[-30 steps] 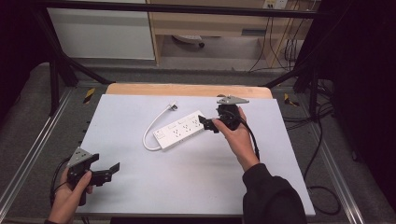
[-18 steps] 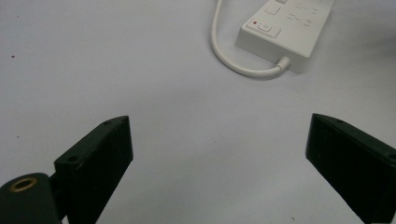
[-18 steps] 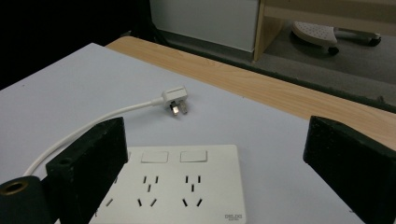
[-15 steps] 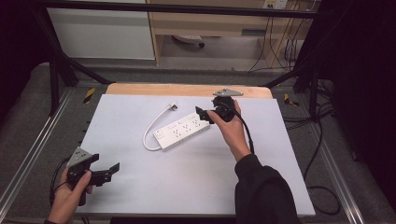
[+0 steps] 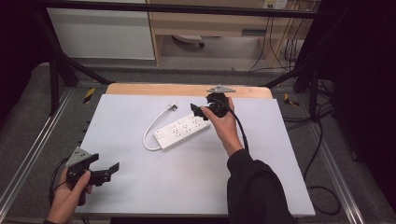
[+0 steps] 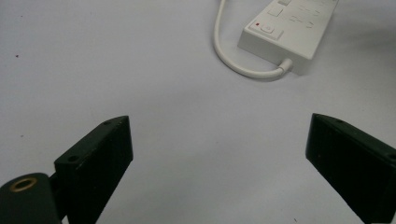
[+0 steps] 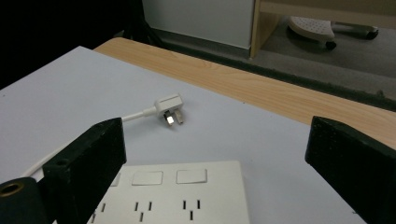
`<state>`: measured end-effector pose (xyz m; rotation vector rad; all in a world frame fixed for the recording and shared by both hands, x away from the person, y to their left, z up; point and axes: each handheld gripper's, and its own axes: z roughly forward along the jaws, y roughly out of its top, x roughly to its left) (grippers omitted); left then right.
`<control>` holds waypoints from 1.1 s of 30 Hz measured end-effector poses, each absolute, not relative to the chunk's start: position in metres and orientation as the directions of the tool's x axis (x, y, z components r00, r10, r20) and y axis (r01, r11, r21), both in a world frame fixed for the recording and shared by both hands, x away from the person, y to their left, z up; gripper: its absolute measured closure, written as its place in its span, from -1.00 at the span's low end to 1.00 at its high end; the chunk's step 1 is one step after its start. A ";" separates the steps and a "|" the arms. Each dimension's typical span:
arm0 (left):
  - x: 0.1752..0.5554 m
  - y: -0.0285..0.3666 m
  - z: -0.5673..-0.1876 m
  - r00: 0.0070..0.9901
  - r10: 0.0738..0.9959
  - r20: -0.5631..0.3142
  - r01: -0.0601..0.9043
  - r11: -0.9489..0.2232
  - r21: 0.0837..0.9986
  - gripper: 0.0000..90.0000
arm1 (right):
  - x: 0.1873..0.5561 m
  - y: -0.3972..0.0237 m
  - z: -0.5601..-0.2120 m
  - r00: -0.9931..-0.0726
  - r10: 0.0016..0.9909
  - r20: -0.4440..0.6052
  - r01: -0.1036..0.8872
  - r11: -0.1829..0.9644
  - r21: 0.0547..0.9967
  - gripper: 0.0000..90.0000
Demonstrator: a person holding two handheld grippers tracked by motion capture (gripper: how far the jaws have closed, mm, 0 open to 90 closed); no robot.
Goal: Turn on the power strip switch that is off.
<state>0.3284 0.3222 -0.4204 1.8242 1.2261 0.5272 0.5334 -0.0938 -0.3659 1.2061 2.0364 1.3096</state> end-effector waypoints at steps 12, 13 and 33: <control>0.328 0.321 -0.421 0.438 0.893 -0.100 0.533 -0.169 0.829 -0.83 | 0.544 -0.085 -0.372 -0.528 0.843 0.104 0.432 0.161 0.887 -0.84; 0.328 0.321 -0.421 0.438 0.894 -0.100 0.533 -0.169 0.829 -0.83 | 0.544 -0.085 -0.372 -0.527 0.842 0.111 0.434 0.154 0.888 -0.83; 0.329 0.321 -0.421 0.439 0.893 -0.100 0.533 -0.169 0.829 -0.83 | 0.555 -0.075 -0.385 -0.520 0.838 0.165 0.488 0.132 0.863 -0.80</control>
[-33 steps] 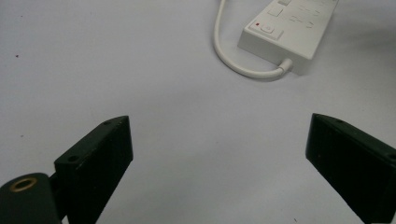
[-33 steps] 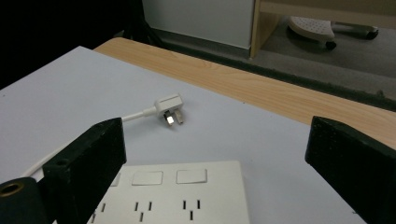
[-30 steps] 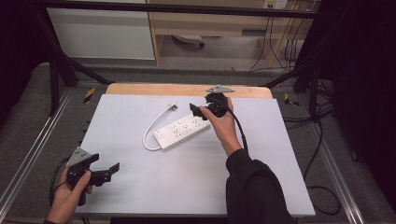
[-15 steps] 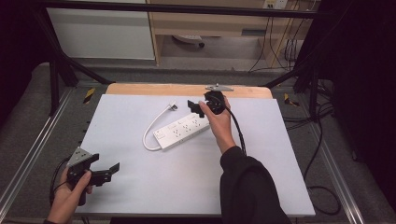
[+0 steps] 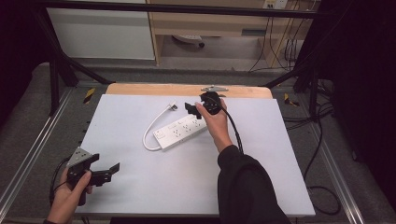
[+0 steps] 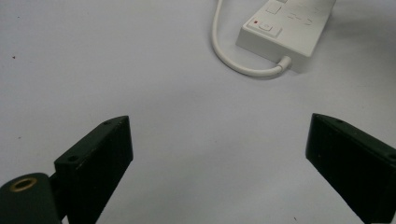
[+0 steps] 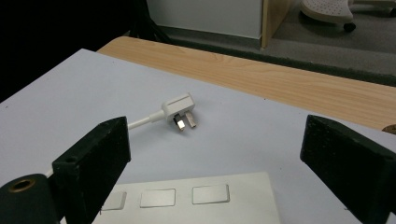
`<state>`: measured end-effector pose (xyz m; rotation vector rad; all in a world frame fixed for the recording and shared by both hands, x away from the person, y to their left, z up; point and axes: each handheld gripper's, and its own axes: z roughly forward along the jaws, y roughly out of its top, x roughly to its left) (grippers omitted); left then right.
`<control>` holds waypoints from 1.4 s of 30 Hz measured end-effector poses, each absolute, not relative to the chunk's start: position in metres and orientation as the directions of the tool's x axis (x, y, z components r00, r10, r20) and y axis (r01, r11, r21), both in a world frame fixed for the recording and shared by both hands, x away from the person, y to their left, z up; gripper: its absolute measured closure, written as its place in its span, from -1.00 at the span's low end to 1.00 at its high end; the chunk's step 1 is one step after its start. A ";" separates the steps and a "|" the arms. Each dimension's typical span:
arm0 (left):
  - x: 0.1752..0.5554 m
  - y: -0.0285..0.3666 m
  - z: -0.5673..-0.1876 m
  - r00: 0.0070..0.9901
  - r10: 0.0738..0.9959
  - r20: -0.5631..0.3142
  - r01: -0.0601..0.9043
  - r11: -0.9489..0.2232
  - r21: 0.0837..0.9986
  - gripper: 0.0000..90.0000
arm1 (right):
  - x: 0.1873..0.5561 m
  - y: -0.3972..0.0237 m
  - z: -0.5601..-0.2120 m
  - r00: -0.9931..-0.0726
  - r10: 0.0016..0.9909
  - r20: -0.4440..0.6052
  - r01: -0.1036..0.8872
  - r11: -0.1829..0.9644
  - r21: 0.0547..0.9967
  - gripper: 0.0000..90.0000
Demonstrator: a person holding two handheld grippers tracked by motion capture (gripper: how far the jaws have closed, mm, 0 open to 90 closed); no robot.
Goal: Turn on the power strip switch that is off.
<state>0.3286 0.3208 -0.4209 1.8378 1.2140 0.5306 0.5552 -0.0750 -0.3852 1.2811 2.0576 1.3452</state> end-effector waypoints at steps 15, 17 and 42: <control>0.329 0.321 -0.421 0.445 0.890 -0.098 0.533 -0.175 0.828 -0.83 | 0.561 -0.068 -0.399 -0.507 0.844 0.177 0.522 0.137 0.842 -0.85; 0.329 0.321 -0.421 0.445 0.890 -0.098 0.533 -0.175 0.828 -0.83 | 0.560 -0.067 -0.400 -0.511 0.841 0.177 0.523 0.141 0.841 -0.85; 0.329 0.320 -0.421 0.450 0.888 -0.099 0.534 -0.179 0.826 -0.83 | 0.561 -0.053 -0.415 -0.542 0.824 0.167 0.550 0.198 0.811 -0.89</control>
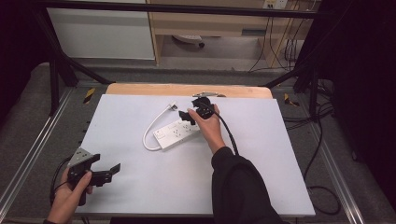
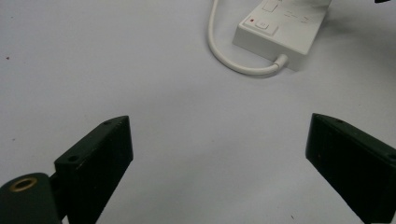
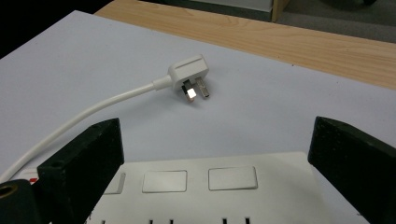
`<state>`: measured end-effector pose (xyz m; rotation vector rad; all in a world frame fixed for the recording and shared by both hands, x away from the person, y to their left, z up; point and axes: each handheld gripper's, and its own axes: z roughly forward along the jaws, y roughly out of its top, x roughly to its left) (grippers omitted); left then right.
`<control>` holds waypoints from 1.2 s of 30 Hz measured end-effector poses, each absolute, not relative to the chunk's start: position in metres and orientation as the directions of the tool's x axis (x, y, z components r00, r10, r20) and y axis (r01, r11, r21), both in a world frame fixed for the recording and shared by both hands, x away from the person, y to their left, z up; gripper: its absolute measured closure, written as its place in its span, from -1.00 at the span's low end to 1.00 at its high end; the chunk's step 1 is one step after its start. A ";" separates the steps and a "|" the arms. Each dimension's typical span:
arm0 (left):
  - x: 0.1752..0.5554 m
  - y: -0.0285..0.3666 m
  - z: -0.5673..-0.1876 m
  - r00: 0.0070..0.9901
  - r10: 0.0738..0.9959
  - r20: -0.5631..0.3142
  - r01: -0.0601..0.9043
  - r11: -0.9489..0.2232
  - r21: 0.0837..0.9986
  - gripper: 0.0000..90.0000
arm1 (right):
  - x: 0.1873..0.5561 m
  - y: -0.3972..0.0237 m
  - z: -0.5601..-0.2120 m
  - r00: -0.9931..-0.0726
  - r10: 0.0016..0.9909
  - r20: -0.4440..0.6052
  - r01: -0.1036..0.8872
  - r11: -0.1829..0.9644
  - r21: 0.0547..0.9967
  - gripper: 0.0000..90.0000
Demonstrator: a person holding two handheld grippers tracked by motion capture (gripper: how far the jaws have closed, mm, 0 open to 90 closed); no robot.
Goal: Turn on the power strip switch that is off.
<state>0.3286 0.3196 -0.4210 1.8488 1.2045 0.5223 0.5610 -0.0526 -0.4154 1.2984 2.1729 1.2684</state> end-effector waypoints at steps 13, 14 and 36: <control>0.329 0.320 -0.421 0.449 0.888 -0.098 0.534 -0.180 0.826 -0.83 | 0.564 -0.050 -0.423 -0.529 0.834 0.156 0.563 0.207 0.800 -0.84; 0.329 0.320 -0.421 0.449 0.888 -0.098 0.534 -0.179 0.826 -0.83 | 0.564 -0.050 -0.424 -0.529 0.834 0.155 0.565 0.210 0.798 -0.84; 0.329 0.321 -0.421 0.445 0.890 -0.098 0.533 -0.176 0.827 -0.83 | 0.560 -0.042 -0.430 -0.583 0.796 0.161 0.550 0.241 0.800 0.32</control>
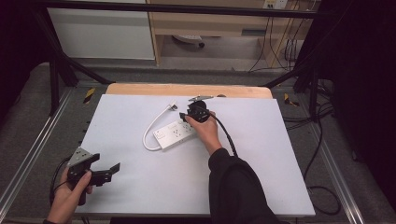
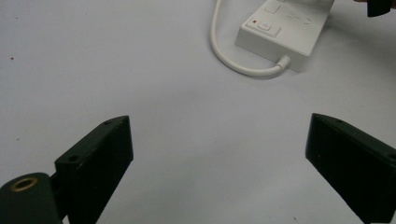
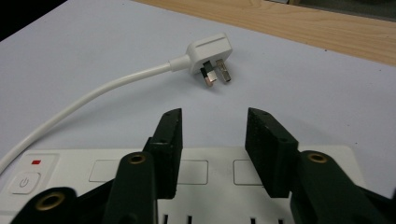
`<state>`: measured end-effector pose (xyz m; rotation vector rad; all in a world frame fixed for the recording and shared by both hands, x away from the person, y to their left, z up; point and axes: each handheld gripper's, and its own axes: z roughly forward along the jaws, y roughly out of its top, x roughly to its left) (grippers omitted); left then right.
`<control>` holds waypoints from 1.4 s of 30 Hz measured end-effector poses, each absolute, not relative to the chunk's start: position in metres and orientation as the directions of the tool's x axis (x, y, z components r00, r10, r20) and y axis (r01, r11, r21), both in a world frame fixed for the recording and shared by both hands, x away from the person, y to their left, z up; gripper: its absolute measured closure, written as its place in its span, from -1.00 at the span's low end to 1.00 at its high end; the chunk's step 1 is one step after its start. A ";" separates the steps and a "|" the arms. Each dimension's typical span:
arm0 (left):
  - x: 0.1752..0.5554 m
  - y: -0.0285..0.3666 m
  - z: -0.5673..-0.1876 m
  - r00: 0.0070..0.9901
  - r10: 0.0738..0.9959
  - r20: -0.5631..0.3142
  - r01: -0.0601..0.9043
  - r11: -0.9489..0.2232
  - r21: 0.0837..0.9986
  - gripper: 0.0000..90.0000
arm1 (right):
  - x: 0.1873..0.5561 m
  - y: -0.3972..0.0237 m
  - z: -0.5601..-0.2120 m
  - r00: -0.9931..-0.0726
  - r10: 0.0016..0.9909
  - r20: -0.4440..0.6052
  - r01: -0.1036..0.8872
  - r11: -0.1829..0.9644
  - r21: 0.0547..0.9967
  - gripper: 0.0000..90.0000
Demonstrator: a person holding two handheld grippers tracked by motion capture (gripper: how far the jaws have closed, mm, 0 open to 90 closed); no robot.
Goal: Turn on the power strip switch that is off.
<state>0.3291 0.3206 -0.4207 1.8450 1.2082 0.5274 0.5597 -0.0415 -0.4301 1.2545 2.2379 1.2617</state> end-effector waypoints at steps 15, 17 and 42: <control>0.329 0.321 -0.421 0.446 0.890 -0.096 0.535 -0.179 0.826 -0.83 | 0.553 -0.035 -0.432 -0.645 0.750 0.145 0.521 0.294 0.801 0.87; 0.329 0.320 -0.421 0.447 0.890 -0.094 0.535 -0.181 0.825 -0.83 | 0.552 -0.034 -0.432 -0.652 0.745 0.144 0.519 0.300 0.801 0.91; 0.329 0.321 -0.421 0.444 0.891 -0.094 0.540 -0.182 0.822 -0.82 | 0.542 -0.027 -0.435 -0.681 0.723 0.116 0.488 0.330 0.808 1.00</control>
